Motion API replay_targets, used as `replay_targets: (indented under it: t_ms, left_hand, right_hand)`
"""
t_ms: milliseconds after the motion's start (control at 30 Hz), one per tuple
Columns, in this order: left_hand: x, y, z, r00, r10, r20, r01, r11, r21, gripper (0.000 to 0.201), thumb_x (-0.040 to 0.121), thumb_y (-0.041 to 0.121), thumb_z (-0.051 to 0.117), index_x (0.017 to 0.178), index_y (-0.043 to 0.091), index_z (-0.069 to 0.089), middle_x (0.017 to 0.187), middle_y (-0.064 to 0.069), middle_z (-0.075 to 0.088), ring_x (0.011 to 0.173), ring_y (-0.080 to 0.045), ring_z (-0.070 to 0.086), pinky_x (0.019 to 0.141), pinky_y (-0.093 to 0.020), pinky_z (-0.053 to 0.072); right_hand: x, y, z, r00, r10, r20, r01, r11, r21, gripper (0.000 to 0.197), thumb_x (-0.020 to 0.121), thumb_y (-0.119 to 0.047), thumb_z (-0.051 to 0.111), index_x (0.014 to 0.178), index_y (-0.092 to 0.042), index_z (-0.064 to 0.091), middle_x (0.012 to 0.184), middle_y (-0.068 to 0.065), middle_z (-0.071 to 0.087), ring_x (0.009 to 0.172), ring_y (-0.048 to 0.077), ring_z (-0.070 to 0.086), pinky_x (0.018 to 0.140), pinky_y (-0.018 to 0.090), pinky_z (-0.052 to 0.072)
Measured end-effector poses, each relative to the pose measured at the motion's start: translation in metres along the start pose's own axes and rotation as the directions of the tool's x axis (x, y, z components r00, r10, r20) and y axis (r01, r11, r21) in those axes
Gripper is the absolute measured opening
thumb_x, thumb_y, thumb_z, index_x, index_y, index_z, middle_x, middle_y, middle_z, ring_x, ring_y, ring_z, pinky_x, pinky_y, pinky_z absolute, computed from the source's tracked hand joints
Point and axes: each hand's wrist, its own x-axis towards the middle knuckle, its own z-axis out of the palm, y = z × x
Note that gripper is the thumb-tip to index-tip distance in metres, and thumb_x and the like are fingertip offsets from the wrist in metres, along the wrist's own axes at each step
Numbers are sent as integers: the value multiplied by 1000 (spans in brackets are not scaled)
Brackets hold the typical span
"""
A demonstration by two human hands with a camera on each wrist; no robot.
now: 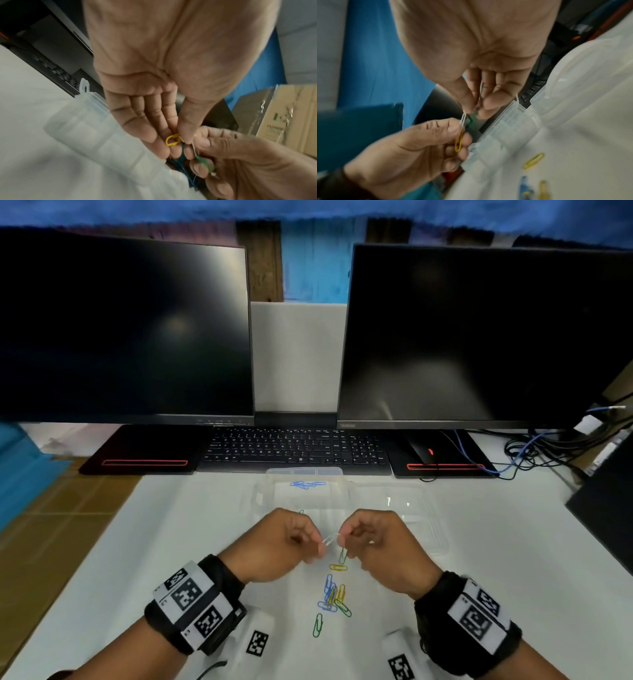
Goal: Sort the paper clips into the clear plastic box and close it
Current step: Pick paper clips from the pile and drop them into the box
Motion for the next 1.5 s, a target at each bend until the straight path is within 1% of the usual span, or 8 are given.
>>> replay_targets:
  t_ms: [133, 433, 633, 767, 967, 1033, 1167, 1500]
  left_hand:
    - [2, 15, 1, 994, 13, -106, -35, 978, -207, 2, 83, 8, 69, 83, 7, 71, 77, -10, 73, 63, -10, 64, 58, -21, 48]
    - [-1, 21, 6, 982, 72, -176, -128, 935, -330, 10, 75, 9, 77, 84, 6, 74, 70, -5, 67, 62, -10, 62, 56, -19, 48]
    - [-4, 20, 11, 984, 97, -152, -143, 935, -325, 13, 71, 3, 79, 83, 1, 74, 70, -1, 69, 60, -4, 59, 63, -15, 49]
    - [-4, 21, 5, 978, 95, -188, -153, 934, -322, 17, 66, 0, 82, 77, 11, 75, 67, 6, 70, 60, -4, 60, 65, -15, 50]
    - [-5, 24, 4, 975, 116, -189, -177, 920, -349, 16, 67, -1, 81, 75, 11, 75, 69, 0, 71, 64, -9, 64, 69, -20, 55]
    - [-5, 23, 4, 977, 107, -184, -165, 925, -341, 17, 65, 0, 82, 74, 12, 74, 69, -1, 71, 66, -11, 64, 69, -22, 55]
    - [-5, 23, 3, 986, 74, -149, -123, 926, -357, 21, 63, -1, 83, 74, 14, 73, 72, -2, 73, 69, -14, 66, 69, -24, 55]
    - [-7, 26, 0, 989, 73, -130, -113, 935, -335, 23, 73, -6, 75, 83, 14, 75, 69, 3, 74, 65, -7, 66, 62, -16, 50]
  right_hand:
    - [-11, -8, -5, 993, 105, -56, -76, 922, 380, 10, 82, 6, 66, 86, -4, 66, 71, 16, 66, 58, 17, 64, 50, 23, 52]
    - [-22, -19, -7, 997, 78, 17, -74, 832, 550, 28, 83, 4, 65, 108, -9, 69, 71, 8, 66, 62, 22, 66, 54, 26, 54]
    - [-20, -19, -3, 999, 48, -13, -35, 865, 501, 8, 83, 4, 65, 88, 0, 70, 71, 12, 66, 55, 18, 63, 52, 26, 56]
    - [-17, -14, -7, 997, 37, -66, -4, 897, 442, 7, 84, 5, 64, 82, -1, 68, 67, 12, 61, 53, 17, 64, 52, 25, 56]
    - [-20, -14, -3, 998, -53, -43, 66, 917, 392, 26, 83, 6, 66, 99, -13, 72, 72, 11, 58, 53, 18, 63, 52, 26, 55]
    - [-21, -14, -2, 995, -81, -49, 93, 938, 334, 23, 83, 4, 67, 93, -15, 74, 73, 11, 59, 53, 18, 62, 53, 26, 55]
    - [-21, -14, -2, 995, -87, -50, 98, 949, 301, 10, 84, 1, 66, 82, -7, 72, 62, 3, 61, 51, 16, 61, 52, 27, 54]
    - [-17, -13, -4, 990, -28, -137, 71, 946, 317, 5, 87, 2, 62, 84, 1, 66, 63, 4, 58, 48, 14, 59, 48, 25, 54]
